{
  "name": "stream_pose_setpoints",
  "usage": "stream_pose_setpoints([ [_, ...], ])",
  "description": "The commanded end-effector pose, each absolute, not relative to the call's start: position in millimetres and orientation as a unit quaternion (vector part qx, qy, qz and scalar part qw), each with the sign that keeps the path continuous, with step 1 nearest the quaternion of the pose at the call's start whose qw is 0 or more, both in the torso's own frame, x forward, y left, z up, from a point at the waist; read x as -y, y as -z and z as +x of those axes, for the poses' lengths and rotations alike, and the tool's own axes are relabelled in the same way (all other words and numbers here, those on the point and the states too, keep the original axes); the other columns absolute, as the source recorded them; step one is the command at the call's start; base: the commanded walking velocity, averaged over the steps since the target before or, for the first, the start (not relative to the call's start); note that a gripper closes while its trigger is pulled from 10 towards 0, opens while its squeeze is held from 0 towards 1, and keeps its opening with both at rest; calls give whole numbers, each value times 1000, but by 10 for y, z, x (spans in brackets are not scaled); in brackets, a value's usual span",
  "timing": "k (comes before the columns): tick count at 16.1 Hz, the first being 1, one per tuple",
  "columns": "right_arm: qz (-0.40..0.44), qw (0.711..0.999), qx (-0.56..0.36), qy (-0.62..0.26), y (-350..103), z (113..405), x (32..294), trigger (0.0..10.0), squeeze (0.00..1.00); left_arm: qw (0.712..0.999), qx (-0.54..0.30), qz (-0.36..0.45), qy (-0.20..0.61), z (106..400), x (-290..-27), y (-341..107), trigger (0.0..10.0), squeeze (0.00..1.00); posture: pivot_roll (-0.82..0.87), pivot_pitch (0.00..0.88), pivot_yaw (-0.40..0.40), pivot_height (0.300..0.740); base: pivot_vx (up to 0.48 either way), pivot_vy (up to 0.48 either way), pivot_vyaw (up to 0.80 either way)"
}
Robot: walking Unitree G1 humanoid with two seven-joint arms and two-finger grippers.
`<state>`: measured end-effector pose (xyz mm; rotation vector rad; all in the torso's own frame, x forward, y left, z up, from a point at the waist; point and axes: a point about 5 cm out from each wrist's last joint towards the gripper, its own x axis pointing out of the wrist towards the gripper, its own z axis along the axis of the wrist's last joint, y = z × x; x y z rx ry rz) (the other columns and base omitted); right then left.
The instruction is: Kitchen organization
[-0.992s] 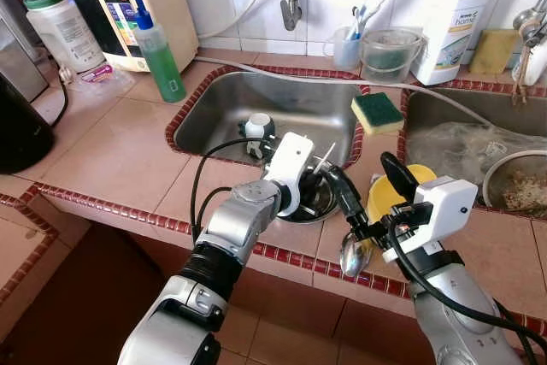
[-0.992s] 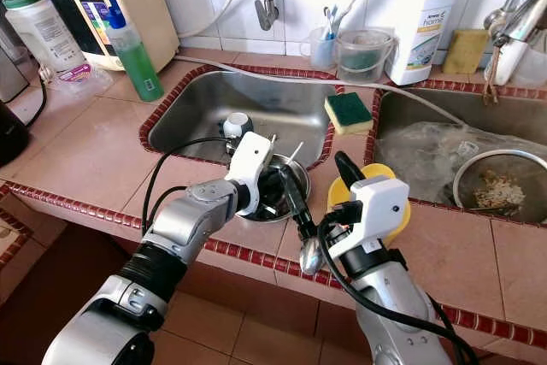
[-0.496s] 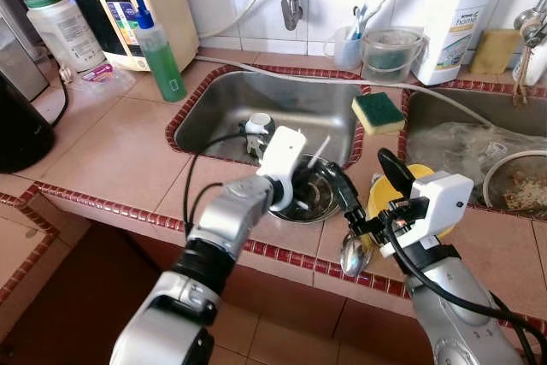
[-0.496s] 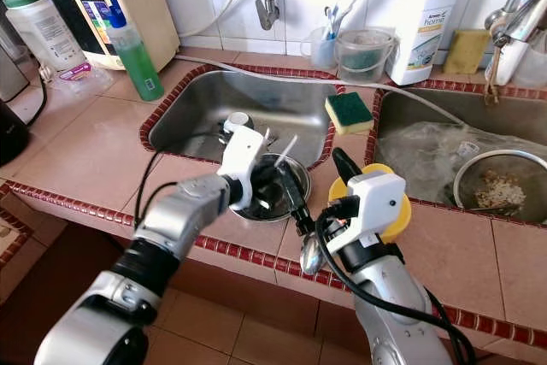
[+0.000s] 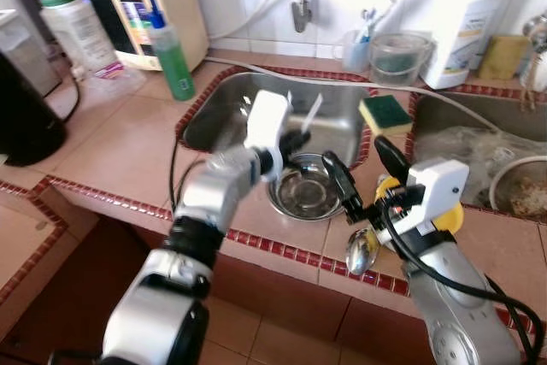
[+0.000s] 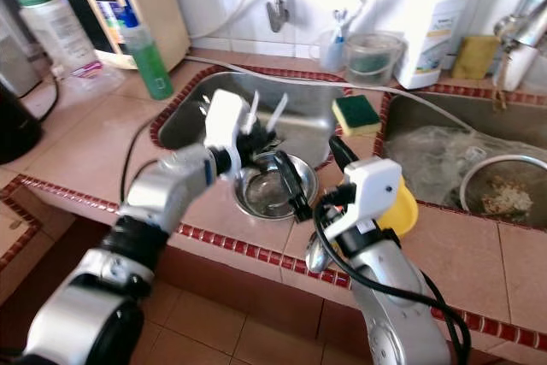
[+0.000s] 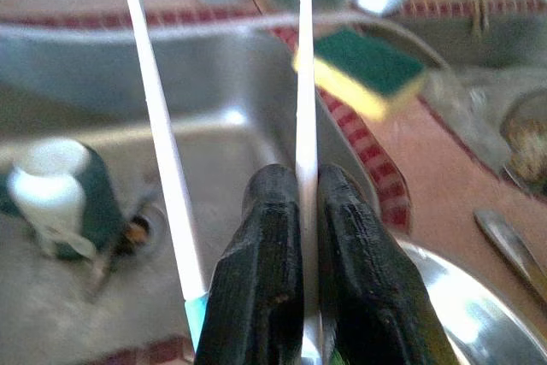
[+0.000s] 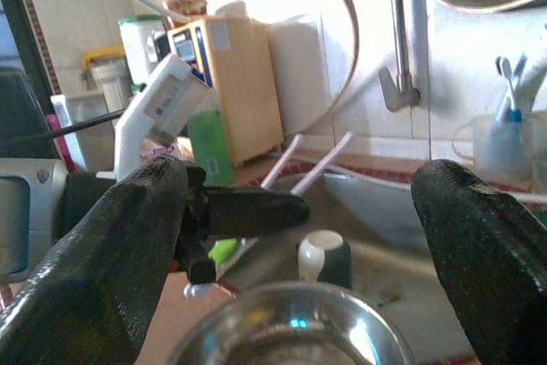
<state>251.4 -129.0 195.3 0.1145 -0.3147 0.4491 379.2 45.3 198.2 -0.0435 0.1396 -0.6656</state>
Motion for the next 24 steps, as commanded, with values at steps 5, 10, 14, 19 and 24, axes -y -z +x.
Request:
stream_pose_setpoints([
  [5, 37, 957, 188, -218, -2070, 2695, 1350, 10000, 0, 964, 33, -5, 265, 3953, -745, -2222, 10000, 0, -271, 31, 107, 740, 0, 0, 0],
  [10, 35, 955, 210, -205, -2154, 2830, 1364, 10000, 0, 968, 69, 13, 241, 3964, -847, -2166, 10000, 0, -265, 22, 99, 740, 0, 0, 0],
  [14, 37, 952, 218, -213, -2186, 2880, 1318, 10000, 0, 963, 82, -9, 256, 3955, -878, -2147, 10000, 0, -263, 18, 95, 740, 0, 0, 0],
  [19, 39, 950, 226, -210, -2212, 2916, 1296, 10000, 0, 959, 80, -20, 270, 3924, -877, -2078, 10000, 0, -260, 18, 93, 740, 0, 0, 0],
  [24, 45, 951, 221, -214, -2188, 2922, 1266, 10000, 0, 959, 54, -22, 277, 3906, -840, -1974, 10000, 0, -257, 13, 93, 740, 0, 0, 0],
])
